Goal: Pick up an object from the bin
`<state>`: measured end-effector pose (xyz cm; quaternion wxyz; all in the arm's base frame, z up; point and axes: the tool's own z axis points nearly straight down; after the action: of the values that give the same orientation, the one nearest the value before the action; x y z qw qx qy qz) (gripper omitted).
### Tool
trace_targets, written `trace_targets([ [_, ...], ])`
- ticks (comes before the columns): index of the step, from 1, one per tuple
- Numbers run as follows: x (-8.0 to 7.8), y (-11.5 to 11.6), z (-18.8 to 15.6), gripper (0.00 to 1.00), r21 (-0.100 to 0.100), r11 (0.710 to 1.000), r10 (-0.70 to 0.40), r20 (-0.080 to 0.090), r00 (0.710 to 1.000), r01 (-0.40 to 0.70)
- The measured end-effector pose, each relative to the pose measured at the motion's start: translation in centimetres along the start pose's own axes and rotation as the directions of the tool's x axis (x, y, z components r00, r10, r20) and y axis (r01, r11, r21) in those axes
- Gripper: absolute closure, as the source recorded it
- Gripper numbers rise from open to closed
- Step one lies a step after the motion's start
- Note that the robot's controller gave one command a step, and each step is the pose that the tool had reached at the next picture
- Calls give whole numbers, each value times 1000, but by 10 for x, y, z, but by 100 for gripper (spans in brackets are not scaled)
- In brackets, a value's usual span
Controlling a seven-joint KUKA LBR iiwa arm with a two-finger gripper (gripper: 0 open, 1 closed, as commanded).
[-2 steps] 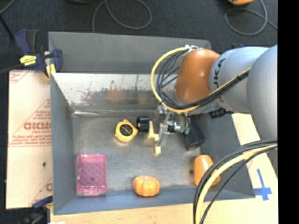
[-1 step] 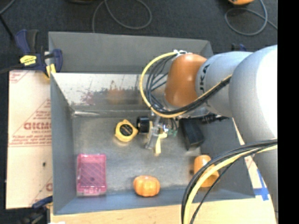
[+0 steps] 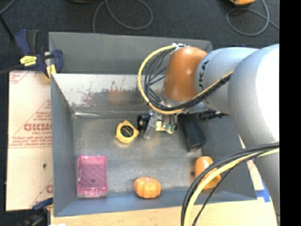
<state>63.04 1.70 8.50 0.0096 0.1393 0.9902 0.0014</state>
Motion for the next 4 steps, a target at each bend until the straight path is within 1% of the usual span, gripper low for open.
trace_targets([
  [1,0,0,0,100,0,1000,-1,0,1000,1],
  [2,2,-1,-43,100,1,1000,-6,-2,1000,6],
  [3,-7,0,-42,100,-3,1000,-11,15,1000,11],
  [4,-1,-6,-57,100,4,1000,13,-13,1000,-13],
])
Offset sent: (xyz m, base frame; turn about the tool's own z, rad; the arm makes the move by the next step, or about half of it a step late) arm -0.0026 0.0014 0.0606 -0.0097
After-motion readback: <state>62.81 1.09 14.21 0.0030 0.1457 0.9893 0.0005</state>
